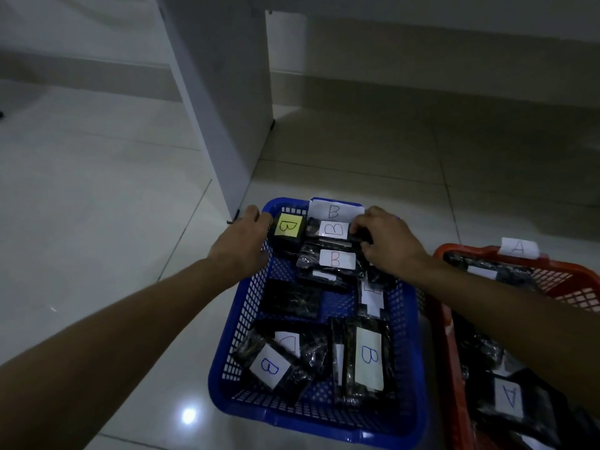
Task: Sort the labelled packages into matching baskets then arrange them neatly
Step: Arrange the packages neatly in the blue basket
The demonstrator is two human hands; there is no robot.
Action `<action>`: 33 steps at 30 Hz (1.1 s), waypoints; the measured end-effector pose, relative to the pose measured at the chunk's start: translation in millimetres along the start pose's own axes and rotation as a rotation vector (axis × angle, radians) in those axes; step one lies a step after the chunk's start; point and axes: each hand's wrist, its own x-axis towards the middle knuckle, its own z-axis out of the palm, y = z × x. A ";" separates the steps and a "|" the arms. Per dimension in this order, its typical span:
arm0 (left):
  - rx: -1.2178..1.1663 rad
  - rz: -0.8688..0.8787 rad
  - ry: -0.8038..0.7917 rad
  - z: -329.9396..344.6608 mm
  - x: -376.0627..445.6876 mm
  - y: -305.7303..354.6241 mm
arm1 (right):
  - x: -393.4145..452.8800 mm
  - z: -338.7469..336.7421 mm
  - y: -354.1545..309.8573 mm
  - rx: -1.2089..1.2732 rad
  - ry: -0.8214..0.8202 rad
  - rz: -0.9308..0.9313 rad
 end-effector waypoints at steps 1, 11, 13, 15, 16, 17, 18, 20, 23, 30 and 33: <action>-0.005 -0.001 -0.002 0.1 0.3 -0.2 | 0.5 1.1 1.4 -0.011 -0.017 0.000; -0.097 0.037 0.002 -3.4 0.2 -11.3 | -30.7 13.4 -63.8 -0.214 -0.253 -0.299; -0.103 0.036 0.001 -2.9 -0.4 -12.4 | -34.4 28.4 -76.9 -0.349 -0.369 -0.286; -0.112 0.032 -0.002 -2.6 -0.7 -13.1 | -34.3 36.7 -85.5 -0.386 -0.389 -0.243; -0.117 0.029 -0.006 -2.8 -0.8 -13.5 | -33.9 38.4 -88.6 -0.383 -0.379 -0.217; -0.121 0.027 -0.011 -3.1 -0.8 -13.9 | -34.1 40.1 -90.7 -0.383 -0.372 -0.197; -0.127 0.025 -0.016 -3.8 -0.8 -14.3 | -34.9 41.8 -92.3 -0.388 -0.373 -0.187; -0.142 0.019 -0.028 -5.3 -0.5 -15.0 | -37.9 44.5 -93.3 -0.380 -0.386 -0.171; -0.173 0.015 -0.031 -5.8 -0.4 -15.3 | -41.0 46.1 -88.9 -0.336 -0.417 -0.107; -0.203 -0.002 -0.046 -8.4 -1.7 -13.6 | -53.2 55.2 -85.4 -0.121 -0.389 0.023; -0.218 -0.012 -0.052 -9.8 -2.3 -11.9 | -55.7 58.4 -78.5 0.116 -0.295 0.141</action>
